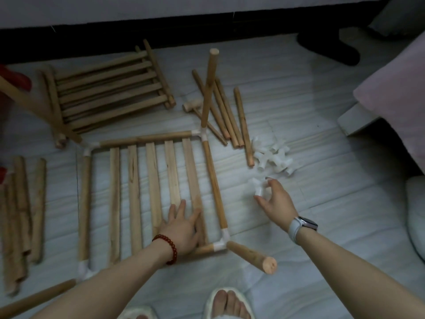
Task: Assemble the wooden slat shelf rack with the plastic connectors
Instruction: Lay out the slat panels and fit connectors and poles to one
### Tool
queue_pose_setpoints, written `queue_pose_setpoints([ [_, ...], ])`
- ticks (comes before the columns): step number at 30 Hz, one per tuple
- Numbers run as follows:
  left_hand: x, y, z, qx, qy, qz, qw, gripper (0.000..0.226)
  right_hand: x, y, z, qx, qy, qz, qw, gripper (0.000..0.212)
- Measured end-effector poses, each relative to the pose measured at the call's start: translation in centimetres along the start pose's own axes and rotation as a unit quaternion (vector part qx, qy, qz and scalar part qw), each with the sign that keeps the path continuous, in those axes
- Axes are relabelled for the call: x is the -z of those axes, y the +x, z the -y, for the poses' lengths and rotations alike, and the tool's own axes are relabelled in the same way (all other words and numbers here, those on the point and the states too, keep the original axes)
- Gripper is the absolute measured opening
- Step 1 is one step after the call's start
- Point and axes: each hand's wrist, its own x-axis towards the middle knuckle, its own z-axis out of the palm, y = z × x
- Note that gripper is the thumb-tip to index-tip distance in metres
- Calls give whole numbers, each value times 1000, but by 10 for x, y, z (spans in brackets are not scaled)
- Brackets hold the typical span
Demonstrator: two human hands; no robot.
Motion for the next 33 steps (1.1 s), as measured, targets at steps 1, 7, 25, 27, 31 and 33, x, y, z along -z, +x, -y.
queue_pose_setpoints([
  [1,12,1,2,-3,-16,-13,1000,62,8,1,10,-4,68,-7,998,47],
  [7,111,8,-7,-53,-133,-174,974,51,54,22,80,7,293,-3,956,37],
  [25,284,6,-66,-165,-488,-250,820,35,164,92,230,289,92,-20,953,61],
  [27,287,5,-63,-155,-567,-208,782,31,164,95,236,302,39,-18,952,62],
  [31,291,0,-58,-140,-643,-162,735,22,159,97,245,313,-8,-18,950,58],
  [33,290,-1,-55,-131,-640,-153,741,35,158,96,248,315,-23,-3,949,59],
])
